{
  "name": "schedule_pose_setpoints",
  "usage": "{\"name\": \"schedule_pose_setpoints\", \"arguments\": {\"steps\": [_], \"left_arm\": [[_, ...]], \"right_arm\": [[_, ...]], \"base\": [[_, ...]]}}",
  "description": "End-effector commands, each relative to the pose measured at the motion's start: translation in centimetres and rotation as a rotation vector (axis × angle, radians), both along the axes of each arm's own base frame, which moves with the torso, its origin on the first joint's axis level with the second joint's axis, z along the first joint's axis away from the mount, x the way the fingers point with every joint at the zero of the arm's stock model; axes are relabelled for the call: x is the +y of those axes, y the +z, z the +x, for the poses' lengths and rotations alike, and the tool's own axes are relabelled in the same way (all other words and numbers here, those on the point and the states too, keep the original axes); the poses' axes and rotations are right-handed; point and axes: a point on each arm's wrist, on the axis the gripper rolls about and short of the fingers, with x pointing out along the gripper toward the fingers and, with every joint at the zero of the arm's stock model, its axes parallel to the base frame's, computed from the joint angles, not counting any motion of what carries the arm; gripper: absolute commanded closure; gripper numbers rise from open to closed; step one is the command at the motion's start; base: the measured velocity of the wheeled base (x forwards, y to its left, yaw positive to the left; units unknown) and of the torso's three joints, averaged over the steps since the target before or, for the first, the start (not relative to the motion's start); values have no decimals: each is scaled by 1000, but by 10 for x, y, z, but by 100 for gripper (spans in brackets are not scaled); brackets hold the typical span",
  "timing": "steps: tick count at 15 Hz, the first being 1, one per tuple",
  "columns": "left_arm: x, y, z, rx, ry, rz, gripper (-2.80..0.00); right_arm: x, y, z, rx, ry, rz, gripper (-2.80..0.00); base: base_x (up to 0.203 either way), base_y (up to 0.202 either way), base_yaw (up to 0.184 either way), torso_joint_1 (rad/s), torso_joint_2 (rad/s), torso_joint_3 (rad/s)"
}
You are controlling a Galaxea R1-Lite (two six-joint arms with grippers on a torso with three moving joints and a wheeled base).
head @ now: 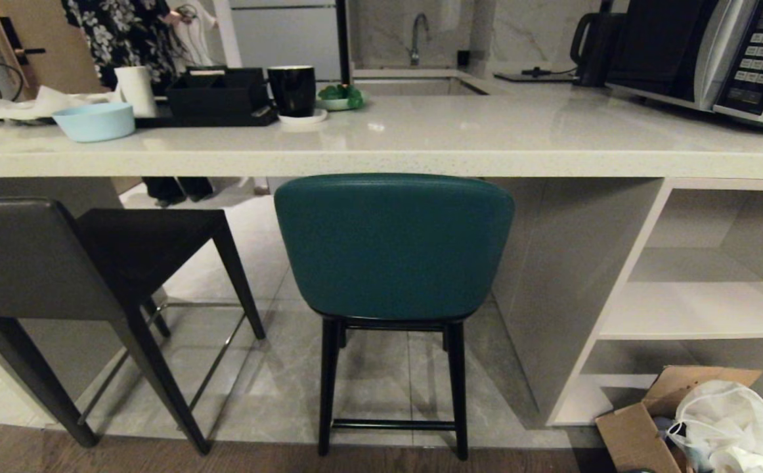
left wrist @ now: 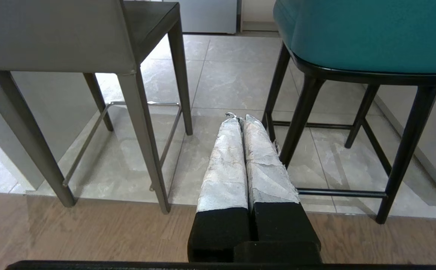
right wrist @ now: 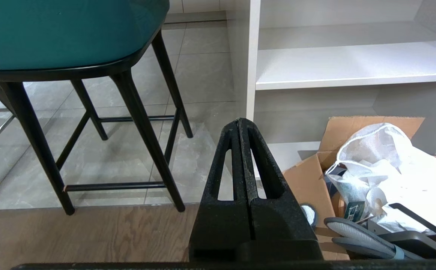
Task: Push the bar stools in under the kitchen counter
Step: Pull the blue chair out from under the dining table
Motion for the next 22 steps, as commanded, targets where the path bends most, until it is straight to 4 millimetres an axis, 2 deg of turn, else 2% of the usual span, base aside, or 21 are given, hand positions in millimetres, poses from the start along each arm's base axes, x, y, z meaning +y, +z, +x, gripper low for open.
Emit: {"name": "schedule_pose_setpoints", "arguments": {"steps": [1, 22], "left_arm": [[0, -5, 1, 18, 0, -1, 0], [0, -5, 1, 16, 0, -11, 0]], "right_arm": [[0, 0, 0, 0, 0, 0, 0], [0, 0, 0, -4, 2, -8, 0]], "base": [[0, 0, 0, 0, 0, 0], [0, 0, 0, 0, 0, 0]]}}
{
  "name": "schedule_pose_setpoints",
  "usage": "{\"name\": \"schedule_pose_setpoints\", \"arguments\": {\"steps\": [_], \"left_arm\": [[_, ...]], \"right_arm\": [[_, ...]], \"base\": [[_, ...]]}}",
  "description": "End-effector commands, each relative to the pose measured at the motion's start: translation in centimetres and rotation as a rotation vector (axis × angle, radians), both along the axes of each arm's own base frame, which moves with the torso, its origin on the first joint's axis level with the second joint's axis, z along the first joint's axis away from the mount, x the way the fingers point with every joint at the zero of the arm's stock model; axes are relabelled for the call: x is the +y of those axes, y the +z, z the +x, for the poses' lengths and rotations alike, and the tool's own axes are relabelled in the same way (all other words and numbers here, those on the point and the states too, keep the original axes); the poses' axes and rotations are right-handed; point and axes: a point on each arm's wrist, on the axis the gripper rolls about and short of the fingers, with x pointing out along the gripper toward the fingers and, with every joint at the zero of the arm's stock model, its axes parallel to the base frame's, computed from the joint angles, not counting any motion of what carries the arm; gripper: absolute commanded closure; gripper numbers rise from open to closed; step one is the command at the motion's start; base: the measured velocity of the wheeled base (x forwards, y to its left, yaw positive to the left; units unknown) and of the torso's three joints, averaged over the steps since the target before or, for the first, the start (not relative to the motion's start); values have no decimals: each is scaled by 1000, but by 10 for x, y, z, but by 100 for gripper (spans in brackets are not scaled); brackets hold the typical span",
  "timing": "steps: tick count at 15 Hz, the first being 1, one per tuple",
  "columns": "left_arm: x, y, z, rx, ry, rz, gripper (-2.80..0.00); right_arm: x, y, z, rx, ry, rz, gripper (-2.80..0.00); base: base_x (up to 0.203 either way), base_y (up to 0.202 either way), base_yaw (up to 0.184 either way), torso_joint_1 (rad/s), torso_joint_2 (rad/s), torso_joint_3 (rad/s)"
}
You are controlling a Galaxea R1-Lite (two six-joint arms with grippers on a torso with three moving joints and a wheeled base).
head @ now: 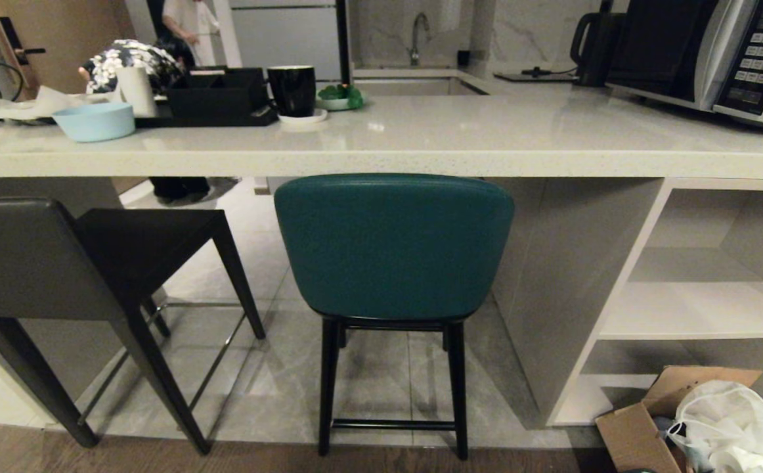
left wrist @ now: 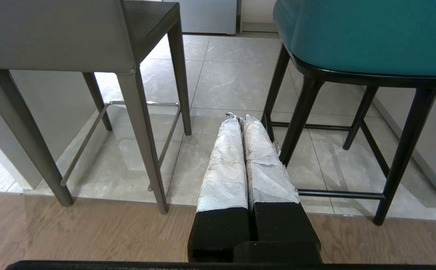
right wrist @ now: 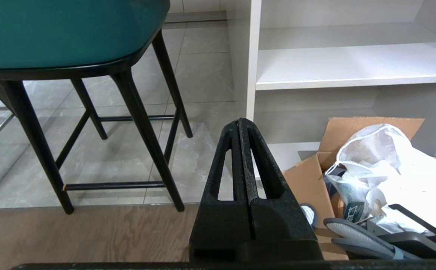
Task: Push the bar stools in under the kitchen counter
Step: Pull the blue chair out from under the dining table
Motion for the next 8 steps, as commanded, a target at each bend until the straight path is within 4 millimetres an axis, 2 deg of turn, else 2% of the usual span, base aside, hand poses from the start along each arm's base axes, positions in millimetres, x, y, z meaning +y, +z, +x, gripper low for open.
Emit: {"name": "schedule_pose_setpoints", "arguments": {"steps": [1, 5, 6, 8], "left_arm": [[0, -5, 1, 18, -1, -1, 0], [0, -5, 1, 18, 0, -1, 0], [0, -5, 1, 18, 1, -1, 0], [0, -5, 1, 18, -2, -1, 0]], "right_arm": [[0, 0, 0, -3, 0, -1, 0], [0, 0, 0, -3, 0, -1, 0], [0, 0, 0, -2, 1, -1, 0], [0, 0, 0, -1, 0, -1, 0]], "base": [[0, 0, 0, 0, 0, 0], [0, 0, 0, 0, 0, 0], [60, 0, 0, -4, 4, 2], [171, 0, 0, 4, 1, 1]]}}
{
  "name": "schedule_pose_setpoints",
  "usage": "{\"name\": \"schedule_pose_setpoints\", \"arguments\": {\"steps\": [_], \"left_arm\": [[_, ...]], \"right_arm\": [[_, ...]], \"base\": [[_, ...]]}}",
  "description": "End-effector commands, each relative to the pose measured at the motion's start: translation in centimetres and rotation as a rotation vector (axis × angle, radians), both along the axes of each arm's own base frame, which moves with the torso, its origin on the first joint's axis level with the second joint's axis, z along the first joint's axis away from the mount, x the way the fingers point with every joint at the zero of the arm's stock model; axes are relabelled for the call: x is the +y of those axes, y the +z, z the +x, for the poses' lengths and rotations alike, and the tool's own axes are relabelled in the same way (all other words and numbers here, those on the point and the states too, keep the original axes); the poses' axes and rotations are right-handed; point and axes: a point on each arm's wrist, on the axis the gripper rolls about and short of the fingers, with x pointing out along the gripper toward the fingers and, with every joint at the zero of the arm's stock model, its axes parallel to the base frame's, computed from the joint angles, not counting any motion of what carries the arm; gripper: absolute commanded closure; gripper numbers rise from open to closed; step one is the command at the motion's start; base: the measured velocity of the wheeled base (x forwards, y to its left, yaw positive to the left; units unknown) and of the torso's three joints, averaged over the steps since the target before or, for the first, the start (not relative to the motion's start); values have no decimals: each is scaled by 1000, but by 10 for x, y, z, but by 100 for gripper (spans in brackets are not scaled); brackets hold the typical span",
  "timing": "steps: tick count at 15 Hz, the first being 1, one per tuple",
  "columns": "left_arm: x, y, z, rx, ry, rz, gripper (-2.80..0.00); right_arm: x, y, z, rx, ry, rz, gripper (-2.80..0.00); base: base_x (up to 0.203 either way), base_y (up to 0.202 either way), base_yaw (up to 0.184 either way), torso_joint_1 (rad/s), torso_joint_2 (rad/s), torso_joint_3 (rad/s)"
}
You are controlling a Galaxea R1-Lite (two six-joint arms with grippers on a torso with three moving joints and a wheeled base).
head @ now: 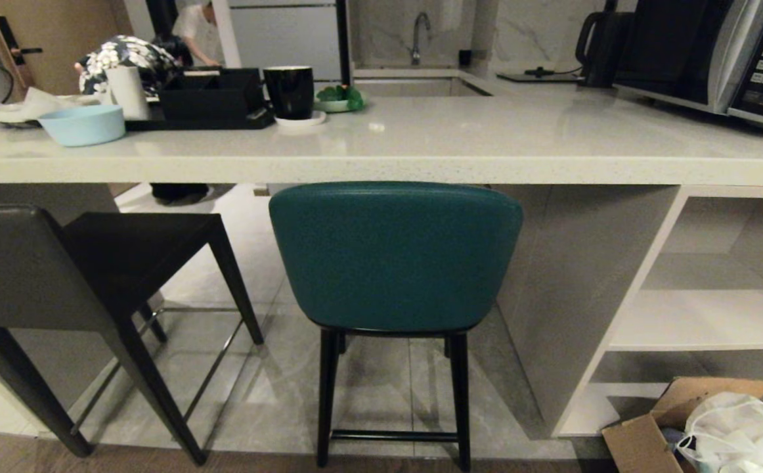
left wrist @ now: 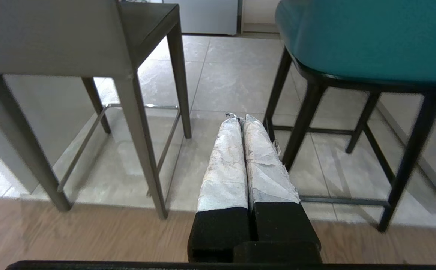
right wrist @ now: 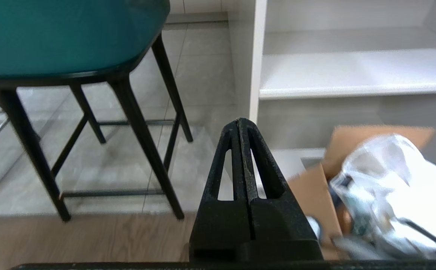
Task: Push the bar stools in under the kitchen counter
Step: Pull the blue chair out from under the dining table
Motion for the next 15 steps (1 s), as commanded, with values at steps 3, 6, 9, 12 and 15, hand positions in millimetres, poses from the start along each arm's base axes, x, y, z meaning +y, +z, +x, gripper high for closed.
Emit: {"name": "schedule_pose_setpoints", "arguments": {"steps": [3, 6, 9, 12, 15], "left_arm": [[0, -5, 1, 18, 0, -1, 0], [0, -5, 1, 18, 0, -1, 0], [0, -5, 1, 18, 0, -1, 0], [0, -5, 1, 18, 1, -1, 0], [0, -5, 1, 18, 1, -1, 0]], "right_arm": [[0, 0, 0, -2, -1, 0, 0], [0, 0, 0, -2, 0, 2, 0], [0, 0, 0, 0, -1, 2, 0], [0, 0, 0, -1, -1, 2, 0], [0, 0, 0, 0, -1, 2, 0]], "base": [[200, 0, 1, 3, -2, 3], [196, 0, 2, 7, 7, 2], [195, 0, 0, 1, 3, 4], [155, 0, 2, 4, 4, -2], [0, 0, 0, 0, 0, 0]]}}
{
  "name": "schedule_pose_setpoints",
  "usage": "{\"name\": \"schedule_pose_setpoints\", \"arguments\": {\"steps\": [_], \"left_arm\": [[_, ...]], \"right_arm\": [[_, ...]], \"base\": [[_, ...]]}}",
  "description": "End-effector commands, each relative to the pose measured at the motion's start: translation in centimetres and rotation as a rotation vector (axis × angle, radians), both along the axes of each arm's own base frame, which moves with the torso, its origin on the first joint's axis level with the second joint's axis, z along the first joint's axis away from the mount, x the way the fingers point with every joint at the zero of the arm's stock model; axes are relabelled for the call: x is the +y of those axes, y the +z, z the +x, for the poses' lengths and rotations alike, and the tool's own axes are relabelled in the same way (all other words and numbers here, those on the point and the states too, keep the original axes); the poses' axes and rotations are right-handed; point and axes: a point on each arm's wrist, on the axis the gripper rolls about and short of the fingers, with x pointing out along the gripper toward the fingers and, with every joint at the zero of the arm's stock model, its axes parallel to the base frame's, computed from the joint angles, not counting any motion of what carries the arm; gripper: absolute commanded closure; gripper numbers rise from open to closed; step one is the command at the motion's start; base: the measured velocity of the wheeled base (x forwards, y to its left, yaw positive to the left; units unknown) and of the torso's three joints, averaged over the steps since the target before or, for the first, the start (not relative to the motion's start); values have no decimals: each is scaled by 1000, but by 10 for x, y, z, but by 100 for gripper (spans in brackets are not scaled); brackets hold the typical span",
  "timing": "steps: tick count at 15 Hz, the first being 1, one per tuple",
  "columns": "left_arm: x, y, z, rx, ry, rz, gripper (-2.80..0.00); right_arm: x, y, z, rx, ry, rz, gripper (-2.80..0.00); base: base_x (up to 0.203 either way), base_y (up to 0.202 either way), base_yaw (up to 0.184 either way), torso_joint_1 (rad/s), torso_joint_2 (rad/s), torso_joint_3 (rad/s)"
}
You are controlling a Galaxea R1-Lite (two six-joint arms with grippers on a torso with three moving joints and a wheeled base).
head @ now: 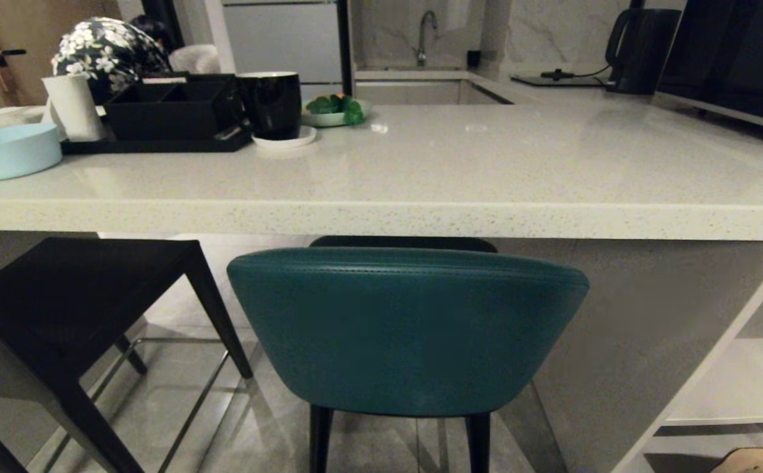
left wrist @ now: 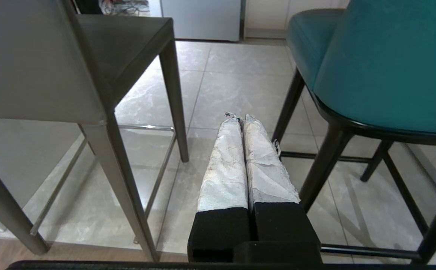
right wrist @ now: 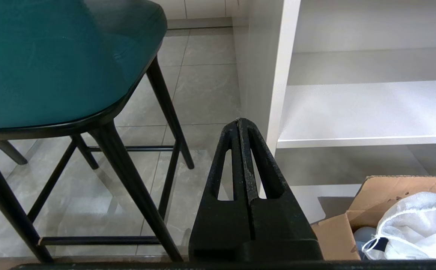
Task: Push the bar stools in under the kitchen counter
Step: Pull the blue chair out from under the dining table
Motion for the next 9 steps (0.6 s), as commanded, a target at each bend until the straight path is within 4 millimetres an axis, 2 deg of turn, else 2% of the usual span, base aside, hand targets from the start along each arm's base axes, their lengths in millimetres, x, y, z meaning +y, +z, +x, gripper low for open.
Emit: {"name": "schedule_pose_setpoints", "arguments": {"steps": [1, 9], "left_arm": [[0, -5, 1, 18, 0, 0, 0], [0, -5, 1, 18, -1, 1, 0]], "right_arm": [[0, 0, 0, -1, 1, 0, 0], [0, 0, 0, -2, 0, -1, 0]], "base": [[0, 0, 0, 0, 0, 0], [0, 0, 0, 0, 0, 0]]}}
